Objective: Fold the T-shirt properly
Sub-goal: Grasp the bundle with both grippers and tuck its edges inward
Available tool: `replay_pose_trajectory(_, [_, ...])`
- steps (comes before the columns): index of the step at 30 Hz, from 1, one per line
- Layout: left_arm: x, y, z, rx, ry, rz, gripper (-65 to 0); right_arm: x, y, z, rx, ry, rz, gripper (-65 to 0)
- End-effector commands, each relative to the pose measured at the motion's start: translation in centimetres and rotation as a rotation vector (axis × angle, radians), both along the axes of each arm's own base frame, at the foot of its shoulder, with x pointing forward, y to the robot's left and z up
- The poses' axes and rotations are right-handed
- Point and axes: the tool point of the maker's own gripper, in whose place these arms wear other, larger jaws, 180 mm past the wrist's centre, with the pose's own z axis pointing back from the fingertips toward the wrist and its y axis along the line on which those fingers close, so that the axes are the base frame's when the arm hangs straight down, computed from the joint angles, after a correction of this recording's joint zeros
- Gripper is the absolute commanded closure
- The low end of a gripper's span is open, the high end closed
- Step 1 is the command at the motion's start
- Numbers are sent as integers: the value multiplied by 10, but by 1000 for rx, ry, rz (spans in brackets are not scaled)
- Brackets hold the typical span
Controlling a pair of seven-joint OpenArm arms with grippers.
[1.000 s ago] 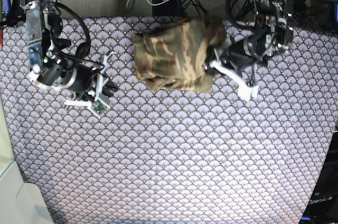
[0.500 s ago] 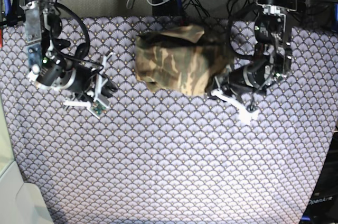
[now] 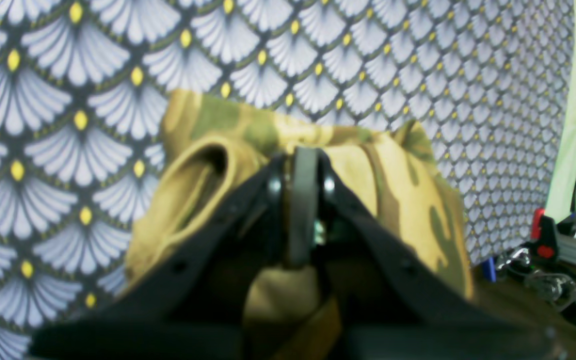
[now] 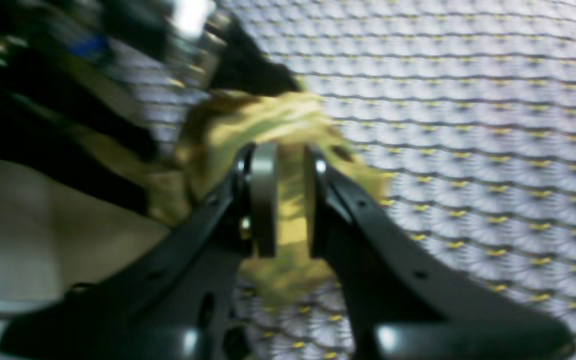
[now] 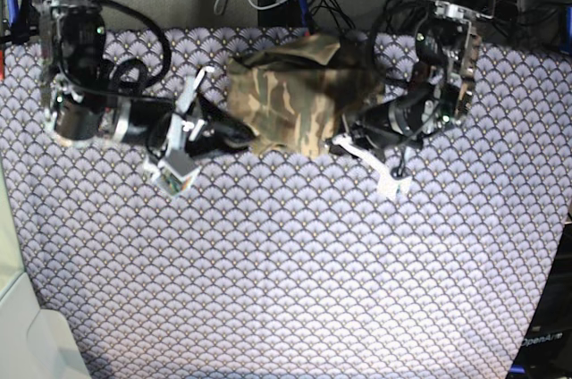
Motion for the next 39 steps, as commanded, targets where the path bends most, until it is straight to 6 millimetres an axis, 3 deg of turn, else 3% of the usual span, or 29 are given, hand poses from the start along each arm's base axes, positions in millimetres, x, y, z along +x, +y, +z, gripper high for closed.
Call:
replay_pose_trajectory(1, [8,-1,12,-16,-37,-1,-8,1,6,11,44,-25,3,-110])
replay_pose_trajectory(8, [-2,1,4,-15,-11,2,-7,0,21,-4,113,57,-21,-112])
replay_pose_trajectory(16, [-2,10,1,9,-8,3,-7,-7,24,-50,134,225,-47,-115])
replay_pose_trajectory(20, [0,11,2,13,-11,4,-8,-18,20,-64,133,274,-60,-115])
replay_pose_trajectory(29, [6,35,6,64,-28,5,-9,-33,7,-89,44,310,-81,-114])
replay_pose_trajectory(36, [7,34,9,63,-36,1,-9,-39,-5,-125,18,395,-142,-114])
replay_pose_trajectory(39, [8,28,16,22,-43,-2,-9,-34,-10,-132,36,405,-174,-114])
